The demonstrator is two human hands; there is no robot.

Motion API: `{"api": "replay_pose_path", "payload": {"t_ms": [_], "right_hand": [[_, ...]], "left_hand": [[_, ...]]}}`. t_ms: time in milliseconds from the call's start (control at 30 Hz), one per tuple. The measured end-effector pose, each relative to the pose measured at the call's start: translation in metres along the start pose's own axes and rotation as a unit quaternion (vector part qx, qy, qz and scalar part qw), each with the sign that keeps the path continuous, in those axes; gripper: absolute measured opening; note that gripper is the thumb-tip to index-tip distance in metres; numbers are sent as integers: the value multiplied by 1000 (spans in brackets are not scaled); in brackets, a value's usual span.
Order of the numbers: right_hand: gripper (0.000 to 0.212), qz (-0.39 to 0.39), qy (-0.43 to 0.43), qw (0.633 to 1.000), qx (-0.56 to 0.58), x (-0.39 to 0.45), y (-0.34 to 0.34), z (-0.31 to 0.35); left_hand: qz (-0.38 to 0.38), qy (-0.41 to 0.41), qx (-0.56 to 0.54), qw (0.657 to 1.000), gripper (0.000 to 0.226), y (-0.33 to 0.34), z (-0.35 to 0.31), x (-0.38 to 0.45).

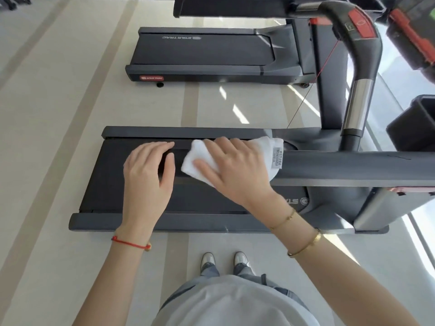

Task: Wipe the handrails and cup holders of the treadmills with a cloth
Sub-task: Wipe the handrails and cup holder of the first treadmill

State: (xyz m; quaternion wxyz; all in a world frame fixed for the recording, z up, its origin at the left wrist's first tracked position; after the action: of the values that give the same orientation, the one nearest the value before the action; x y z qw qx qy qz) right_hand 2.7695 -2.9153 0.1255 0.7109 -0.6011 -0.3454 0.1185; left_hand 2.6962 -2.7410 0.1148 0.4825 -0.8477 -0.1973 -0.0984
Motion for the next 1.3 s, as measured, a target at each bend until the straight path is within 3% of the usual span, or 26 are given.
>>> {"api": "replay_pose_path", "payload": {"t_ms": [100, 233, 300, 367, 433, 567, 633, 700, 800, 933, 1067, 1133, 1200, 1300], "right_hand": [[51, -7, -46, 999, -12, -18, -5, -25], [47, -35, 101, 993, -40, -21, -18, -52], [46, 20, 142, 988, -55, 0, -16, -34], [46, 63, 102, 992, -43, 17, -9, -3], [48, 49, 45, 998, -13, 23, -4, 23], [50, 50, -71, 996, 24, -1, -8, 7], [47, 35, -62, 997, 9, -14, -13, -12], [42, 14, 18, 1000, -9, -9, -14, -18], [47, 58, 93, 993, -36, 18, -9, 3], [50, 30, 9, 999, -8, 23, 1, 39], [45, 9, -73, 997, 0, -6, -4, 17], [38, -15, -32, 999, -7, -17, -13, -9], [37, -16, 71, 997, -21, -11, -19, -27], [41, 71, 131, 987, -55, 15, -13, -12]], "left_hand": [[17, -13, -29, 999, 31, -6, 9, 1], [37, -19, -56, 998, 37, -10, 14, 4], [43, -21, -73, 996, 38, -10, 15, 2], [48, -18, -87, 995, 39, -9, 17, 1], [55, -10, -97, 994, 39, -9, 20, 0], [64, -6, -106, 992, 39, -11, 24, 1], [62, -2, -112, 992, 38, -12, 25, 1], [62, 0, -113, 992, 37, -11, 25, 1], [64, 5, -115, 991, 37, -10, 25, 0], [65, 2, -131, 989, 38, -9, 29, 0], [66, 1, -123, 990, 40, -10, 29, 0], [64, 0, -122, 990, 40, -10, 28, 0], [62, -2, -118, 991, 38, -10, 27, 0], [61, -4, -116, 991, 36, -10, 25, 0]]}}
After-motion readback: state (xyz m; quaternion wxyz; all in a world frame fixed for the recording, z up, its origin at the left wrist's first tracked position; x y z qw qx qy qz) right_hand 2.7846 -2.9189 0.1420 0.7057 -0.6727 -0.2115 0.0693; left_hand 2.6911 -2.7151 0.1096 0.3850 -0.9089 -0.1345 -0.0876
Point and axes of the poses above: each hand's wrist, its own x-axis towards the middle knuckle, its own y-axis out of the palm, z = x × y, the point moved 1 cm from there along x, towards the middle knuckle, and after that the axes turned 4 degrees about z, right-handed, at the moved point
